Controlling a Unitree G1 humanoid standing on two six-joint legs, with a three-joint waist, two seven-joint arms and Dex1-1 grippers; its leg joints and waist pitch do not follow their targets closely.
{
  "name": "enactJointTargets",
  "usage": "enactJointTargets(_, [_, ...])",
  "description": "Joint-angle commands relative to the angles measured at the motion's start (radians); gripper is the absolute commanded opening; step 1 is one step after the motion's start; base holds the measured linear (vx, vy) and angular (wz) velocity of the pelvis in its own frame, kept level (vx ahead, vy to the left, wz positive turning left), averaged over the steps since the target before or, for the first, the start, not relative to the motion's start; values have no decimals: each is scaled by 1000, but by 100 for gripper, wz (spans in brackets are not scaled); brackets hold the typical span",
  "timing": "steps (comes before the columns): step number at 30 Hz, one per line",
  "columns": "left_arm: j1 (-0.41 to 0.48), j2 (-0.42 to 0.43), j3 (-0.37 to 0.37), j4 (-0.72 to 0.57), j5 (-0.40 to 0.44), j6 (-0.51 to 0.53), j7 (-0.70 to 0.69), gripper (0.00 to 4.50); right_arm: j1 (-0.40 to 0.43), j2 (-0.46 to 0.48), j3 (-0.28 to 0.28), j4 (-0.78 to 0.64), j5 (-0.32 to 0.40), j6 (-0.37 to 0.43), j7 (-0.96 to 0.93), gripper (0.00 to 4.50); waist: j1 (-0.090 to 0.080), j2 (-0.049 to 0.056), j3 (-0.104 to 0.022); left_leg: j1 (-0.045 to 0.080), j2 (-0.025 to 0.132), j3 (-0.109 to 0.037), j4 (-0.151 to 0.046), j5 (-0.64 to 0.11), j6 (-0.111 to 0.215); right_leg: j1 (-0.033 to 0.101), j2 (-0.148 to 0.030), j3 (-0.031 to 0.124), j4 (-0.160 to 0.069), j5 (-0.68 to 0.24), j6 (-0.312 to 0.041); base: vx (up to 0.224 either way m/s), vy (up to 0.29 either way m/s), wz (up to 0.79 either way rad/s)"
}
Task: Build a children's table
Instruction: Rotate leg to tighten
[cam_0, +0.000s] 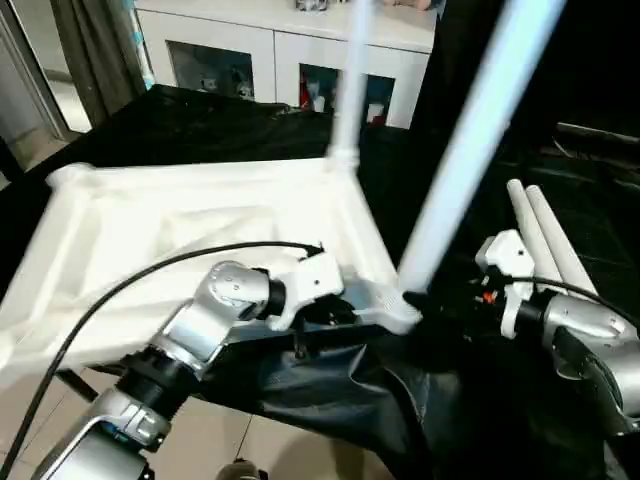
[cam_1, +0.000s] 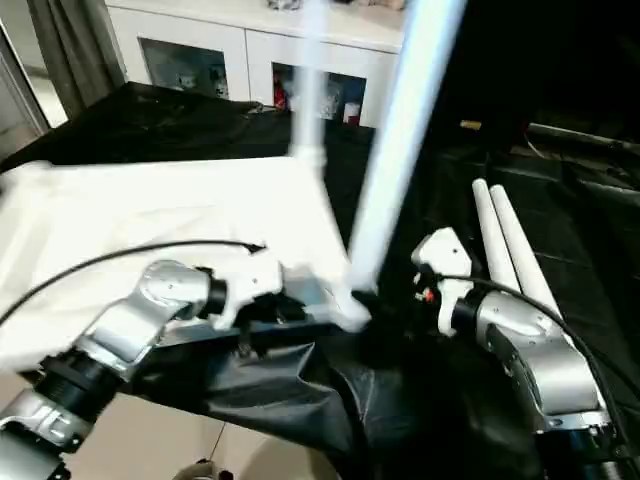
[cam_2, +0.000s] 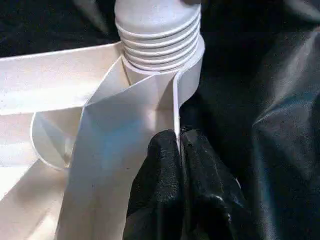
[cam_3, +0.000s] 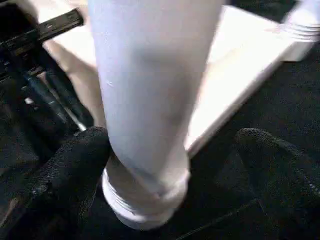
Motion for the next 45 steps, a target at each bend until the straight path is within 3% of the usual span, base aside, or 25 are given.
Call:
enactJointTargets(1, [-38,-9,2,-10,8,-41,-6,0,9,-16,9,-13,-8,-20,15,446,-2,-7,-75,8,28,-7,-74,-190,26,45,-54,44,-84,-109,-208,0,0,0])
enactJointTargets(2, [-52,-12,-3,25,31,-57,7,0,18,-19,24,-8,-21,-38,21,446,-1,7,-74,9,28,-8,-75,-206,21,43,-53,43,-89,-125,-205,0,0,0])
enactJointTargets(3, [-61,-12,-5,48,43,-68,10,0,23,-18,32,-4,-29,-47,24,446,-3,3,-74,11,27,-8,-75,-220,17,43,-52,43,-91,-140,-201,0,0,0])
enactJointTargets(9, [-81,-13,-7,93,51,-94,6,0,21,-6,36,5,-51,-72,15,446,-4,7,-72,13,29,-11,-79,-266,5,42,-53,42,-95,-188,-201,0,0,0])
enactJointTargets(10, [-88,-15,-7,105,47,-91,4,45,18,-2,33,9,-58,-81,6,450,-3,13,-68,14,29,-12,-80,-271,5,39,-53,42,-95,-190,-202,0,0,0])
enactJointTargets(12, [-97,-21,0,115,30,-71,-13,45,18,4,27,10,-56,-87,-2,450,-4,10,-68,15,29,-11,-81,-281,4,39,-53,43,-97,-199,-205,0,0,0])
enactJointTargets(14, [-108,-25,6,131,24,-70,-32,74,21,10,19,9,-49,-90,-14,450,-3,14,-72,15,30,-13,-81,-278,2,41,-54,42,-95,-188,-211,0,0,0])
enactJointTargets(15, [-112,-23,4,144,34,-89,-30,74,25,12,18,7,-48,-95,-17,450,-3,19,-73,16,30,-13,-81,-275,4,42,-53,42,-93,-175,-216,0,0,0])
enactJointTargets(20, [-115,-18,10,180,34,-118,-45,74,44,21,10,-9,-47,-99,-30,450,-5,19,-75,12,26,-11,-79,-265,14,44,-52,42,-95,-170,-208,0,0,0])
enactJointTargets(23, [-116,-21,18,194,19,-113,-58,74,51,23,4,-19,-42,-97,-33,450,-5,25,-76,13,26,-11,-79,-266,13,43,-52,42,-96,-175,-211,0,0,0])
enactJointTargets(25, [-112,-15,7,215,19,-119,-86,74,58,21,1,-21,-41,-103,-35,450,-6,35,-75,15,27,-13,-81,-290,8,42,-51,41,-97,-190,-212,0,0,0])
enactJointTargets(27, [-111,-19,5,222,15,-120,-93,74,53,19,0,-16,-39,-102,-36,450,-6,31,-75,15,26,-12,-82,-296,8,43,-51,41,-99,-198,-211,0,0,0])
enactJointTargets(29, [-114,-26,9,228,8,-114,-101,74,46,16,0,-13,-40,-103,-35,450,-5,38,-75,15,26,-12,-81,-297,9,42,-52,42,-100,-200,-214,0,0,0])
enactJointTargets(31, [-119,-31,11,236,2,-101,-115,74,42,14,3,-6,-46,-109,-32,450,-7,37,-75,15,26,-12,-82,-296,9,42,-51,42,-101,-199,-216,0,0,0])
enactJointTargets(34, [-124,-35,6,266,23,-121,-99,109,39,14,7,6,-61,-119,-35,450,-8,43,-76,14,26,-12,-81,-290,11,43,-51,42,-100,-186,-217,0,0,0])
enactJointTargets(36, [-130,-38,5,287,43,-149,-70,112,36,17,6,4,-59,-117,-39,450,-10,34,-77,12,24,-11,-81,-276,19,45,-49,41,-101,-174,-216,0,0,0])
enactJointTargets(45, [-145,-43,11,339,56,-167,-65,112,6,35,19,24,-65,-119,-36,450,-12,41,-76,12,25,-11,-84,-284,21,42,-51,40,-105,-215,-206,0,0,0])
